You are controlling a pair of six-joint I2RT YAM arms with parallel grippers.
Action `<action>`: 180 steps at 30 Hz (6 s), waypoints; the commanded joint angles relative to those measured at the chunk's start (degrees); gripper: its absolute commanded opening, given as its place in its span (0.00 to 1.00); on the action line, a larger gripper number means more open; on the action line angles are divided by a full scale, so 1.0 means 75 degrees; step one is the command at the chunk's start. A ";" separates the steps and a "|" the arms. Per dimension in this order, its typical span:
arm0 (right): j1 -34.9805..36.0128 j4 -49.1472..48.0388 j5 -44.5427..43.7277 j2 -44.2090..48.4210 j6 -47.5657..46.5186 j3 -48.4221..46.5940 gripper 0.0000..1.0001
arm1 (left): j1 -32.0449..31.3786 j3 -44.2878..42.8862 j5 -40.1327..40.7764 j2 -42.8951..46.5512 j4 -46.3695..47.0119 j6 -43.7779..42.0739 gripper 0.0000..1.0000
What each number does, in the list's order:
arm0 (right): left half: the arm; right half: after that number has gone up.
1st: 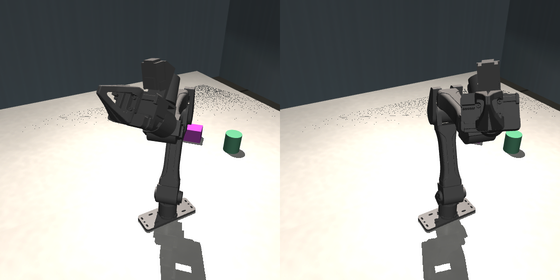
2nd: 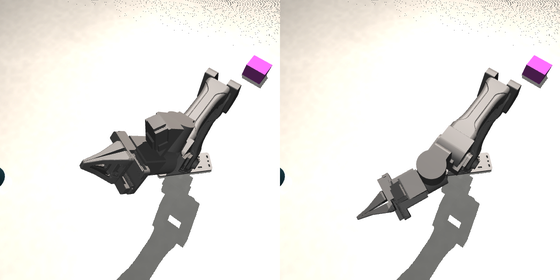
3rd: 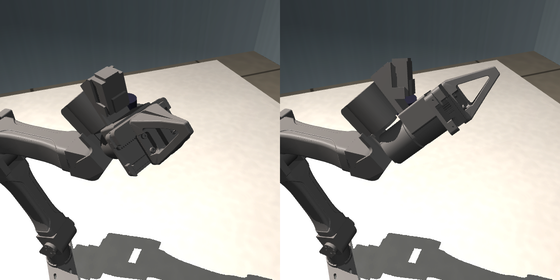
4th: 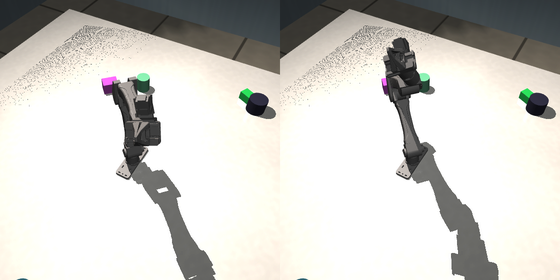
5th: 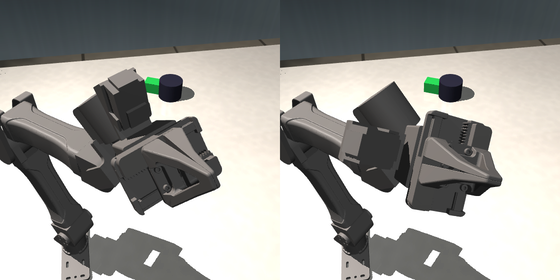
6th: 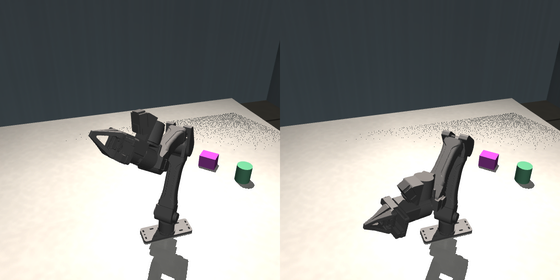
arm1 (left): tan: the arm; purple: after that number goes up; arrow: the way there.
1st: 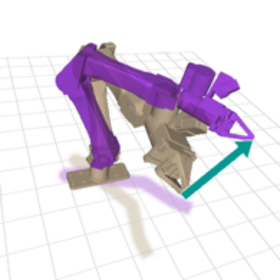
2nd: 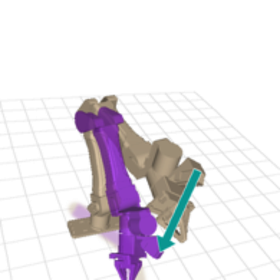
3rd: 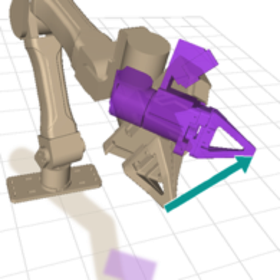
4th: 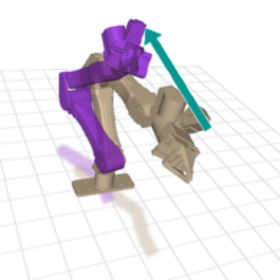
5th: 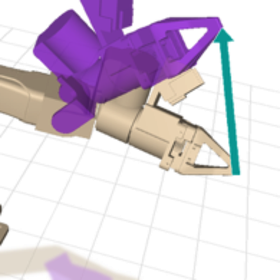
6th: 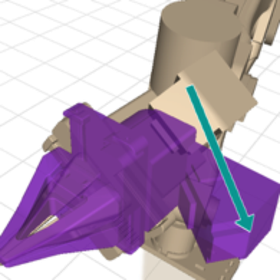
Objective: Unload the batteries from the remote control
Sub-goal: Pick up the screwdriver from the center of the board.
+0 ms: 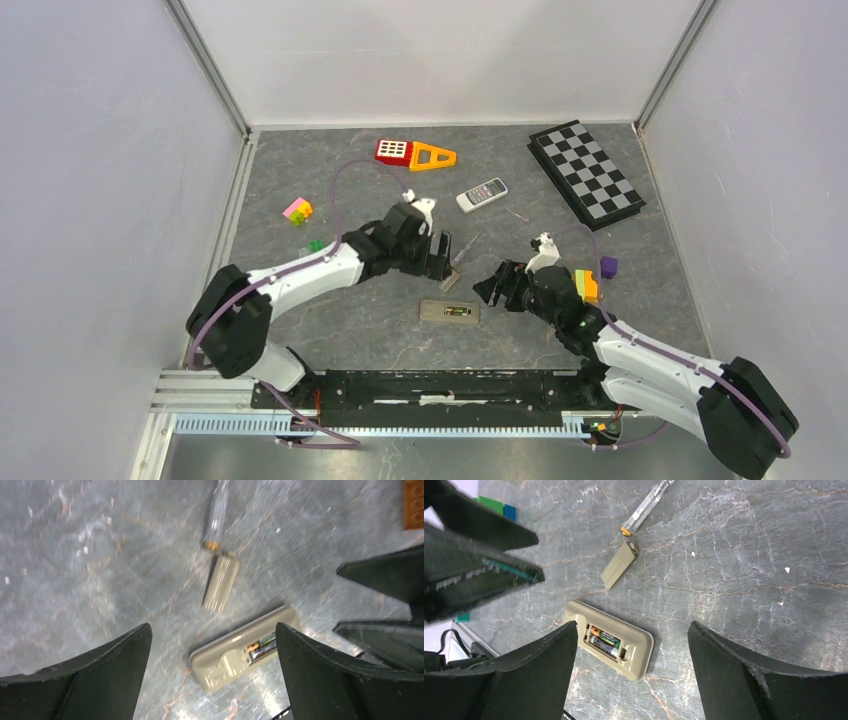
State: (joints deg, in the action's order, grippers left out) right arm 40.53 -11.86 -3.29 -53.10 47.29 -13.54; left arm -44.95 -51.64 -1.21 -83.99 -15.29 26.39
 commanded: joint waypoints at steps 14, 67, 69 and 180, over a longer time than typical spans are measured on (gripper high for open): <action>-0.0039 0.0877 -0.1139 0.0694 0.0072 -0.0278 0.75 | 0.0603 -0.3535 -0.0936 -0.2068 -0.1659 -0.1453 0.91; 0.1091 0.3163 -0.4016 -0.6787 0.0236 -0.5973 0.45 | 0.2882 0.0650 0.0539 0.3372 -0.1390 0.0320 1.00; 0.1077 0.3157 -0.3932 -0.6758 0.0112 -0.5753 0.43 | 0.2886 0.0672 0.0545 0.3391 -0.1394 0.0330 1.00; -0.1104 -0.0263 0.9413 -0.2626 -0.5442 -0.2683 0.00 | 0.2434 0.0627 -0.8451 0.2592 -0.0739 -0.4151 0.53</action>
State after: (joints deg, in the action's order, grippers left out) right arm 32.49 -12.78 67.02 -72.36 5.56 -31.07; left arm -25.78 -44.73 -64.60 -64.16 -20.95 -2.00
